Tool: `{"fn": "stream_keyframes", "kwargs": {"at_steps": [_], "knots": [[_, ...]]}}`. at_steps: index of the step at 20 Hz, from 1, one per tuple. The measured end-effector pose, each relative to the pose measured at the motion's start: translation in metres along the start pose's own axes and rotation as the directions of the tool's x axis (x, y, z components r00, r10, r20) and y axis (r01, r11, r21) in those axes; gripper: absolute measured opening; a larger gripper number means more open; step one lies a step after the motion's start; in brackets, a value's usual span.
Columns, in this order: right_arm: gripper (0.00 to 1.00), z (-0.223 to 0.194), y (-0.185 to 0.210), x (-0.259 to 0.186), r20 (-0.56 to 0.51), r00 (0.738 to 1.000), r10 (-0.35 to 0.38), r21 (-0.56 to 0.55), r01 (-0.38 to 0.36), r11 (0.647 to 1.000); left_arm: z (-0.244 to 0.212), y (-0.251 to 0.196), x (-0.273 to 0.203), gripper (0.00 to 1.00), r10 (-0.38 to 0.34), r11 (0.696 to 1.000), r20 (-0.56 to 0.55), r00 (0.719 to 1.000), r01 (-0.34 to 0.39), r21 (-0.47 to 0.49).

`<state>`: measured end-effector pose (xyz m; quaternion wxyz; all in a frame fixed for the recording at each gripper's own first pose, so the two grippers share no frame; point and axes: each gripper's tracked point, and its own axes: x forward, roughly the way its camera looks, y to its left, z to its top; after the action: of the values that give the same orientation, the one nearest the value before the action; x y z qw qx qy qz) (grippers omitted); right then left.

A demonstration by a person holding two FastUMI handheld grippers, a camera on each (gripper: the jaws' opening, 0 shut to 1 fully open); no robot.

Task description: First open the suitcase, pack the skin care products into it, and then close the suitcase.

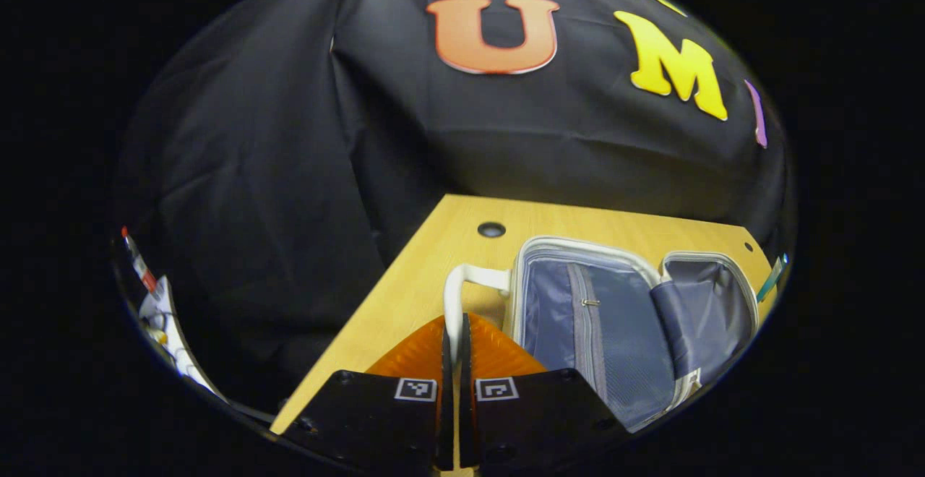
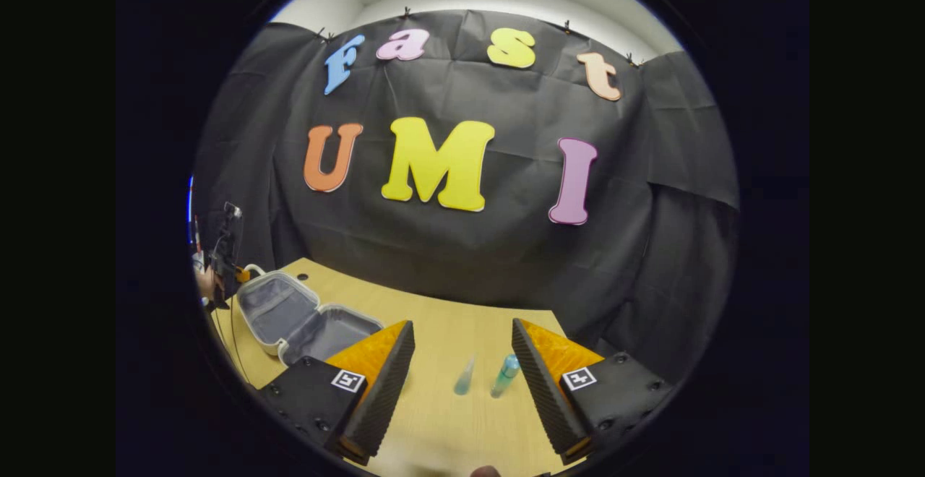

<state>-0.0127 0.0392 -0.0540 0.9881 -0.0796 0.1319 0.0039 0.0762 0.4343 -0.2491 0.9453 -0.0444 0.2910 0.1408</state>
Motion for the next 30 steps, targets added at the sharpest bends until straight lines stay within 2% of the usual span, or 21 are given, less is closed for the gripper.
{"fn": "stream_keyframes", "kwargs": {"at_steps": [4, 7, 8, 9, 12, 16, 19, 22, 25, 30], "knots": [[0.8, 0.004, 0.002, -0.002, -0.01, 1.0, -0.002, -0.01, 0.002, 1.0, -0.027, 0.003, 0.027, 0.12, -0.034, 0.991, -0.065, 0.997, 0.025, -0.128], [0.8, 0.0, 0.006, -0.001, -0.02, 1.0, 0.009, -0.004, -0.009, 1.0, -0.032, 0.009, 0.03, 0.22, -0.005, 0.993, -0.078, 0.997, -0.004, -0.121], [0.8, -0.001, 0.008, -0.002, -0.023, 1.0, 0.017, 0.002, -0.017, 1.0, -0.029, 0.016, 0.026, 0.36, 0.022, 0.994, -0.074, 0.997, -0.029, -0.101], [0.8, -0.001, 0.009, -0.004, -0.023, 1.0, 0.02, 0.007, -0.02, 1.0, -0.025, 0.023, 0.025, 0.55, 0.044, 0.995, -0.061, 0.997, -0.05, -0.09], [0.8, -0.002, 0.006, -0.005, -0.026, 0.999, 0.039, 0.022, -0.038, 0.999, 0.013, 0.016, -0.008, 1.0, 0.065, 0.993, 0.023, 0.998, -0.062, -0.097], [0.8, 0.013, -0.016, -0.006, 0.027, 0.999, 0.031, 0.057, -0.032, 0.998, 0.079, -0.03, -0.069, 1.0, 0.051, 0.997, 0.191, 0.98, -0.041, -0.059], [0.8, 0.013, -0.034, -0.004, 0.052, 0.998, 0.022, 0.093, -0.027, 0.995, 0.111, -0.074, -0.122, 0.99, 0.04, 0.999, 0.278, 0.96, -0.031, -0.038], [0.8, 0.004, -0.055, -0.002, 0.056, 0.998, 0.005, 0.126, -0.012, 0.992, 0.119, -0.153, -0.159, 0.99, -0.04, 0.998, 0.322, 0.946, 0.051, -0.027], [0.8, -0.007, -0.078, 0.003, 0.048, 0.999, -0.012, 0.131, 0.006, 0.991, 0.106, -0.239, -0.188, 0.99, -0.145, 0.989, 0.332, 0.932, 0.149, 0.014], [0.8, -0.023, -0.125, 0.009, 0.026, 0.998, -0.055, 0.145, 0.051, 0.988, 0.069, -0.374, -0.215, 0.99, -0.329, 0.944, 0.307, 0.893, 0.301, 0.138]]}}
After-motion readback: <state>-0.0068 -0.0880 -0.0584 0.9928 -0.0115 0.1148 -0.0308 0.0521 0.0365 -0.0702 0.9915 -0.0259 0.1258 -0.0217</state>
